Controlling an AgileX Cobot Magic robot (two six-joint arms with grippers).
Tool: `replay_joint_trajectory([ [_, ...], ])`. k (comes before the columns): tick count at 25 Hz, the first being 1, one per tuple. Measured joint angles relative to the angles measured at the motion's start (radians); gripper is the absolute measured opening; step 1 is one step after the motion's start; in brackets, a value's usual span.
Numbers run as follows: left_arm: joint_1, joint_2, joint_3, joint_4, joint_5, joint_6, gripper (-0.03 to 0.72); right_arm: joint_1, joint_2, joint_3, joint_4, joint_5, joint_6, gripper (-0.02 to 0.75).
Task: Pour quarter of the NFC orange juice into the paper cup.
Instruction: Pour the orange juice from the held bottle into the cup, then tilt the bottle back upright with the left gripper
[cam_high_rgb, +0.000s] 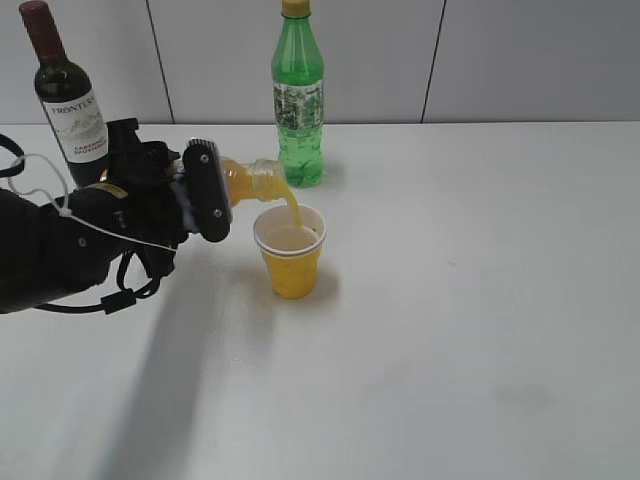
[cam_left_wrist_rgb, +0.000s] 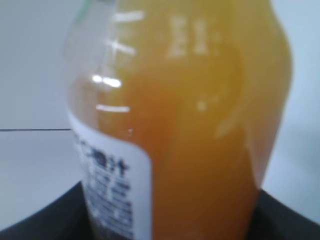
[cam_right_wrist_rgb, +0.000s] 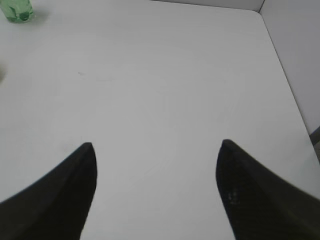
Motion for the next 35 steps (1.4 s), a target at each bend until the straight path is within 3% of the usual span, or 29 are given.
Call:
replay_joint_trajectory([
  [30,0.0,0.0,0.0,0.01,-0.067,0.085,0.444,0.0,0.0,0.0,0.0,0.0,0.0,0.59],
  [33,0.0,0.0,0.0,0.012,-0.046,0.042,0.444,0.0,0.0,0.0,0.0,0.0,0.0,0.59],
  [35,0.0,0.0,0.0,0.018,-0.02,-0.059,0.444,0.0,0.0,0.0,0.0,0.0,0.0,0.59],
])
